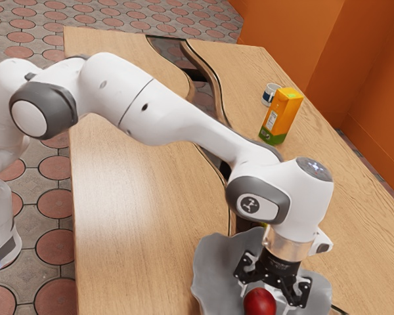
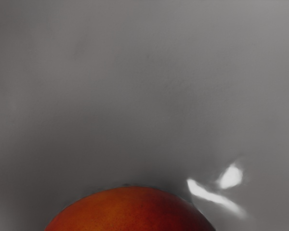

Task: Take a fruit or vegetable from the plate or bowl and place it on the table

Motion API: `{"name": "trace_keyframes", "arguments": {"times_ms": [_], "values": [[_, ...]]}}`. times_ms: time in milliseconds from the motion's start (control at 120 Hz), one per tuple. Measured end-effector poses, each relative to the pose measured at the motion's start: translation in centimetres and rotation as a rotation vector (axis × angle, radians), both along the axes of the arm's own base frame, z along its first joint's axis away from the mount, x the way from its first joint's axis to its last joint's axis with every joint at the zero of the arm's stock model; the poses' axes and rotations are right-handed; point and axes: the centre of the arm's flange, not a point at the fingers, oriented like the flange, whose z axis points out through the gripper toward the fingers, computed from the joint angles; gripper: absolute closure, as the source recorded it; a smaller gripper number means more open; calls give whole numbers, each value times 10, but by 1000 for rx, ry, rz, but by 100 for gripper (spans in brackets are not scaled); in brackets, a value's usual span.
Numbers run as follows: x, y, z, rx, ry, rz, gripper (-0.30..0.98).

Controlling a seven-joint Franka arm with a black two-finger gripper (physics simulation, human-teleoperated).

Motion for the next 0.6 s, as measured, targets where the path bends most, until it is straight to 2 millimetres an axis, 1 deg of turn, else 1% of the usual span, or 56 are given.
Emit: {"name": "trace_keyframes", "arguments": {"times_ms": [192,217,250,283,317,425,492,525,600], "values": [[4,0,-19,-18,23,49,0],[4,0,-20,-20,25,55,-3],[4,0,-22,-24,26,61,-10],[4,0,-22,-28,25,68,-12],[4,0,-21,-32,23,73,-9],[4,-1,-13,-43,14,88,15],[3,-2,-11,-47,12,97,27],[3,-2,-10,-48,11,101,31],[0,-4,-1,-53,2,106,33]]}}
